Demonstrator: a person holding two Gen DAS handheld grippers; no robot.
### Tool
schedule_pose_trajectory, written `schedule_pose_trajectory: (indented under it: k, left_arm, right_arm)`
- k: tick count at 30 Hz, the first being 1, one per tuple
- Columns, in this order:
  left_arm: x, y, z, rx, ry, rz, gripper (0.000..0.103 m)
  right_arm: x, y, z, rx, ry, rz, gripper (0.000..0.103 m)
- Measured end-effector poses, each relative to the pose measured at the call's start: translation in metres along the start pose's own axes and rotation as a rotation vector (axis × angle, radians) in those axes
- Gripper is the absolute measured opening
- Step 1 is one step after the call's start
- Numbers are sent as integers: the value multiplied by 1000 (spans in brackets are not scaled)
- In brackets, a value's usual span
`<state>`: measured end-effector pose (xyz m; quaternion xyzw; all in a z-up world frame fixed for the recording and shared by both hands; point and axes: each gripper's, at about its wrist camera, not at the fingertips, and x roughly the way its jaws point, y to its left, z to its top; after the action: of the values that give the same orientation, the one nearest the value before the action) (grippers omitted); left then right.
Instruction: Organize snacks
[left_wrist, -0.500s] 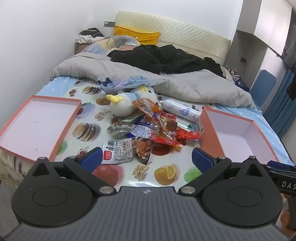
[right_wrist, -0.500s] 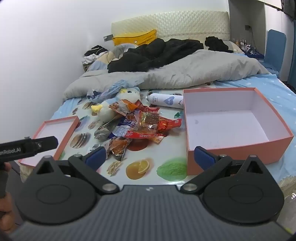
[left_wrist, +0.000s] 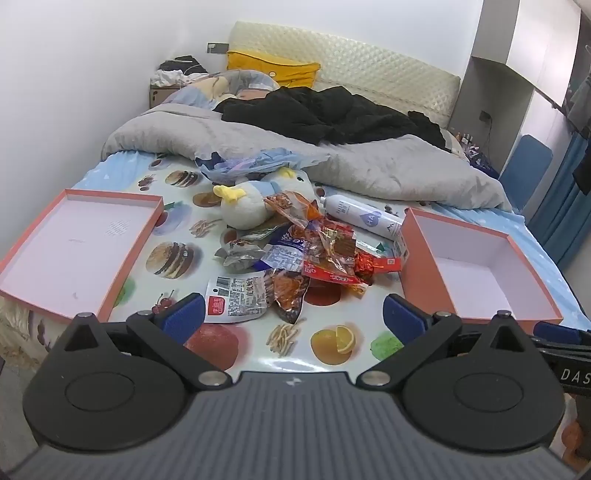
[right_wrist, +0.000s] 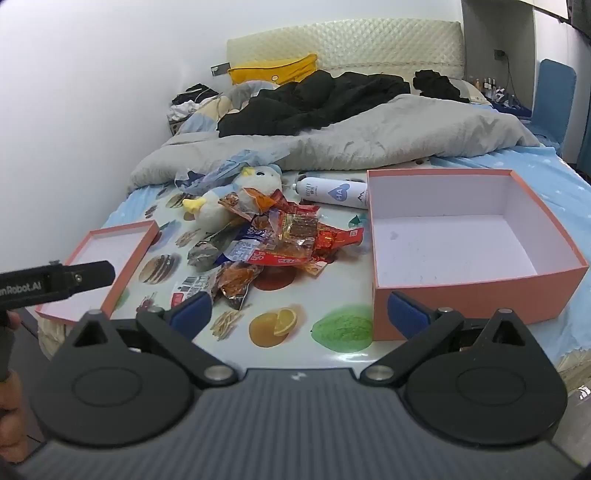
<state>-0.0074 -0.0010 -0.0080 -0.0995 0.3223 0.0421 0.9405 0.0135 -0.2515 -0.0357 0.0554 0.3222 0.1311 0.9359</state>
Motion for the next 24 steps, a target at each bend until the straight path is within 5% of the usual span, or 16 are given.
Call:
schedule_pose_trajectory:
  k: [24]
  left_arm:
    - [6, -10, 2, 19, 10, -8, 103]
  right_arm:
    - [1, -3, 3, -13, -2, 0, 103]
